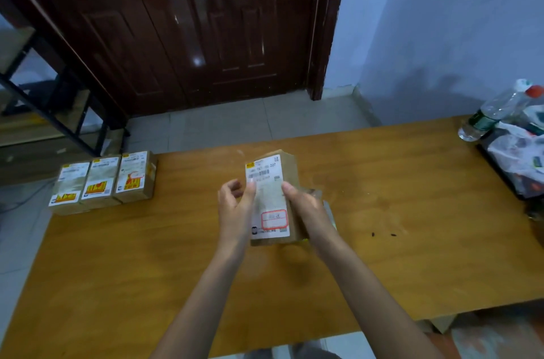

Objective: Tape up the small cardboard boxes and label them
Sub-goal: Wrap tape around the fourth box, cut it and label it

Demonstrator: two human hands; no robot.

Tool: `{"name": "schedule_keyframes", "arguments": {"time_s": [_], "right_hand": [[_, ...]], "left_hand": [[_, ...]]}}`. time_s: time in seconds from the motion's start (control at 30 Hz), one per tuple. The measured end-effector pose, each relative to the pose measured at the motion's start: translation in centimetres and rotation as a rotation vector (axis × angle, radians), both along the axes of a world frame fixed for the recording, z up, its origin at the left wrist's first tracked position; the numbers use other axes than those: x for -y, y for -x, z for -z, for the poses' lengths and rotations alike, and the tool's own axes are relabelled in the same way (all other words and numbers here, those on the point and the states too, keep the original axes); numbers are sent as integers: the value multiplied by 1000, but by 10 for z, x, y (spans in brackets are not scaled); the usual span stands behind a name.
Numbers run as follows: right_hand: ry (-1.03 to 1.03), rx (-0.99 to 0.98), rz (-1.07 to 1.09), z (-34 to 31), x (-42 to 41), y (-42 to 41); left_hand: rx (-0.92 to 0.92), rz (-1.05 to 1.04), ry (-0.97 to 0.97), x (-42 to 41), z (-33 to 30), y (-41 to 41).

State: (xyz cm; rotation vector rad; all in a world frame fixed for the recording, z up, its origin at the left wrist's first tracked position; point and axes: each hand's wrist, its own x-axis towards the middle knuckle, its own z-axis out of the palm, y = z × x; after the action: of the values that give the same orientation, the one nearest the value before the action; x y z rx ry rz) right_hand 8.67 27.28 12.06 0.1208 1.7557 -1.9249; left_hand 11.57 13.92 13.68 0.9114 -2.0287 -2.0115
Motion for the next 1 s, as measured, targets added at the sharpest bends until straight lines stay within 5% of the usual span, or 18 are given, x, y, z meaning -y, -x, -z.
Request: {"name": "schedule_keyframes", "arguments": {"time_s": [0.1, 0.23, 0.4, 0.67, 0.9, 1.0], "right_hand": [[-7, -18, 58, -8, 9, -3], [-492, -331, 95, -20, 22, -10], [-822, -633, 41, -25, 28, -16], [-688, -662, 135, -25, 33, -22], [-608, -529, 74, -10, 29, -18], [-524, -474, 65, -5, 22, -17]], "left_hand": [[42, 127, -303, 1, 0, -4], [-24, 73, -109, -3, 7, -13], [-100, 50, 257, 0, 6, -19], [-60, 105, 450, 9, 8, -20], [35, 179, 45, 8, 3, -23], [-15, 248, 12, 13, 1, -26]]}}
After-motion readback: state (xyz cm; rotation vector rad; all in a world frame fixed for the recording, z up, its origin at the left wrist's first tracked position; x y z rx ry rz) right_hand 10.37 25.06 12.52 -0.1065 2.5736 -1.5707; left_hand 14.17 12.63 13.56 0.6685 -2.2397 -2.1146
